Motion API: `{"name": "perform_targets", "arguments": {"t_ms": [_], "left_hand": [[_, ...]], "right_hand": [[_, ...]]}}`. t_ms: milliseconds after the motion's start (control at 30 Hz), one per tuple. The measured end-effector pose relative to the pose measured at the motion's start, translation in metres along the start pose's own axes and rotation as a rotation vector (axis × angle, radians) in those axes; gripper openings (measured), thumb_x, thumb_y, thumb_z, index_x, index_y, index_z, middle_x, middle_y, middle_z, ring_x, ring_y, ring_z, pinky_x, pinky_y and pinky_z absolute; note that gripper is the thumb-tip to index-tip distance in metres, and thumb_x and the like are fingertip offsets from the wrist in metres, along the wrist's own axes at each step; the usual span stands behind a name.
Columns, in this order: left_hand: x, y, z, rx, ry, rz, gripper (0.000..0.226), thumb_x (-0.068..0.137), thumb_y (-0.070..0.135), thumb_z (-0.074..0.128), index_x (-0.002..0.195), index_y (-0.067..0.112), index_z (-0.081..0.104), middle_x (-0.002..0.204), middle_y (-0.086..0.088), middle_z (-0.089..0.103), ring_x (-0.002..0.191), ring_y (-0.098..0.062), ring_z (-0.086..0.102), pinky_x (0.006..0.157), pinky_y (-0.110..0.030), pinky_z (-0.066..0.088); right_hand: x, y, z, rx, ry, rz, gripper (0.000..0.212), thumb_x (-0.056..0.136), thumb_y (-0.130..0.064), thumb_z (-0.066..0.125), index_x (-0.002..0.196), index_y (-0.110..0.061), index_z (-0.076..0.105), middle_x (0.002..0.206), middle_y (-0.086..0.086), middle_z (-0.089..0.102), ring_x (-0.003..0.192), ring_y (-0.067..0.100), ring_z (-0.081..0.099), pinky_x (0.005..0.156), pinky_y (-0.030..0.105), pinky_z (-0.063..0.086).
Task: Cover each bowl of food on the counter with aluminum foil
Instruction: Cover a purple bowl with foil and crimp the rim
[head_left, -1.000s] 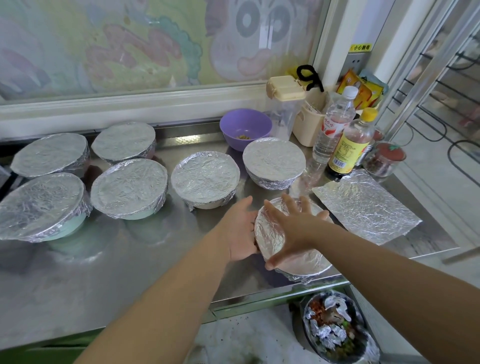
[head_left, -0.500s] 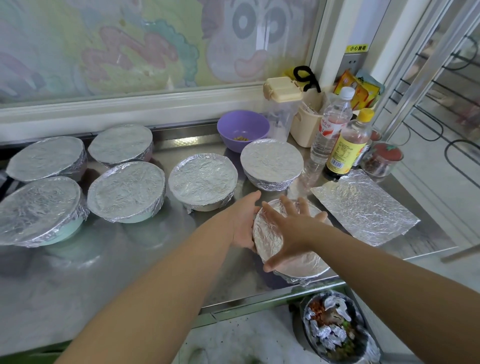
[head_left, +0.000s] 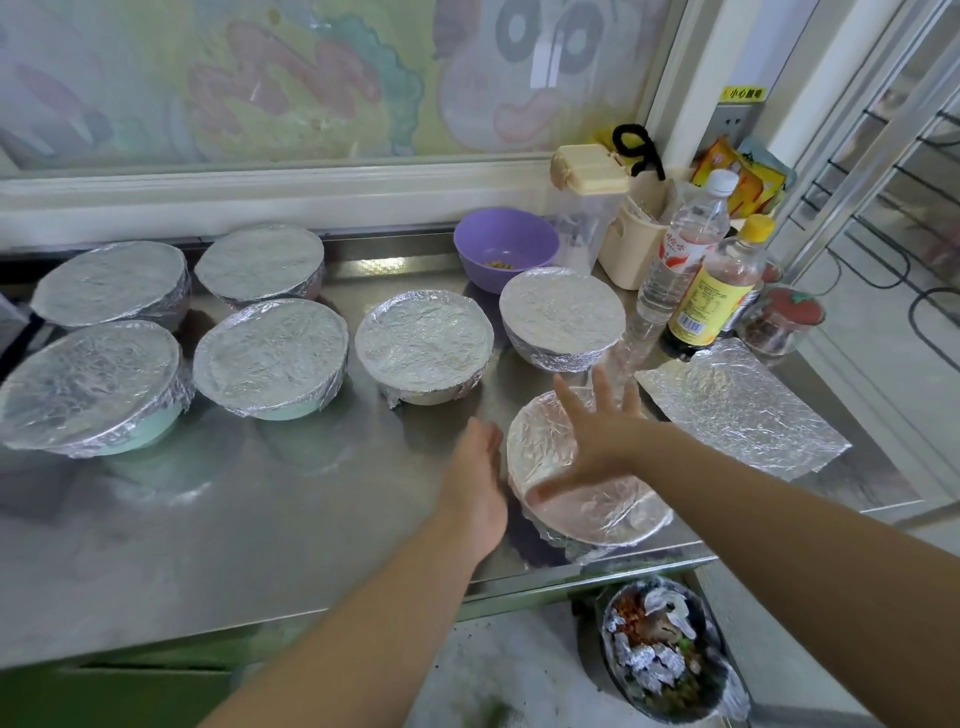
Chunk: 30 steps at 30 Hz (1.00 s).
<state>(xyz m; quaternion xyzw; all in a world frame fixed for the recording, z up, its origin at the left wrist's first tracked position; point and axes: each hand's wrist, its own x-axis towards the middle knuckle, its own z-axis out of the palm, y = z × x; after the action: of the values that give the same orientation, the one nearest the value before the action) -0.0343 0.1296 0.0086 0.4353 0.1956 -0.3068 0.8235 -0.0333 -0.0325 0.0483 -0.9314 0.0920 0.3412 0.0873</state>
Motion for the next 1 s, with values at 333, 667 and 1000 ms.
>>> {"name": "perform_targets", "arguments": {"t_ms": [333, 667, 1000], "left_hand": [[-0.015, -0.006, 0.025, -0.099, -0.147, 0.004, 0.062, 0.105, 0.052, 0.024, 0.115, 0.012, 0.071, 0.118, -0.015, 0.071, 0.104, -0.025, 0.071, 0.082, -0.037, 0.053], [0.016, 0.016, 0.031, -0.151, 0.047, 0.013, 0.055, 0.102, 0.053, 0.034, 0.139, 0.016, 0.051, 0.135, -0.01, 0.059, 0.124, -0.031, 0.057, 0.109, -0.05, 0.041], [0.008, -0.001, -0.01, 0.147, 0.215, -0.02, 0.015, 0.101, 0.022, 0.049, 0.103, 0.015, 0.063, 0.111, -0.009, 0.065, 0.099, -0.023, 0.06, 0.102, -0.042, 0.046]], "right_hand": [[-0.003, 0.005, 0.004, -0.051, -0.001, -0.046, 0.157, 0.036, -0.091, 0.074, 0.147, -0.052, -0.03, 0.163, 0.001, -0.032, 0.147, 0.051, -0.024, 0.112, 0.08, 0.008], [0.0, 0.001, 0.007, 0.128, 0.006, 0.153, 0.175, 0.006, -0.105, 0.046, 0.149, -0.044, -0.033, 0.16, 0.01, -0.038, 0.145, 0.056, -0.022, 0.111, 0.08, 0.014], [0.0, 0.006, -0.002, -0.076, -0.038, -0.085, 0.155, 0.037, -0.093, 0.071, 0.144, -0.054, -0.035, 0.155, -0.004, -0.046, 0.141, 0.044, -0.039, 0.107, 0.085, 0.006]]}}
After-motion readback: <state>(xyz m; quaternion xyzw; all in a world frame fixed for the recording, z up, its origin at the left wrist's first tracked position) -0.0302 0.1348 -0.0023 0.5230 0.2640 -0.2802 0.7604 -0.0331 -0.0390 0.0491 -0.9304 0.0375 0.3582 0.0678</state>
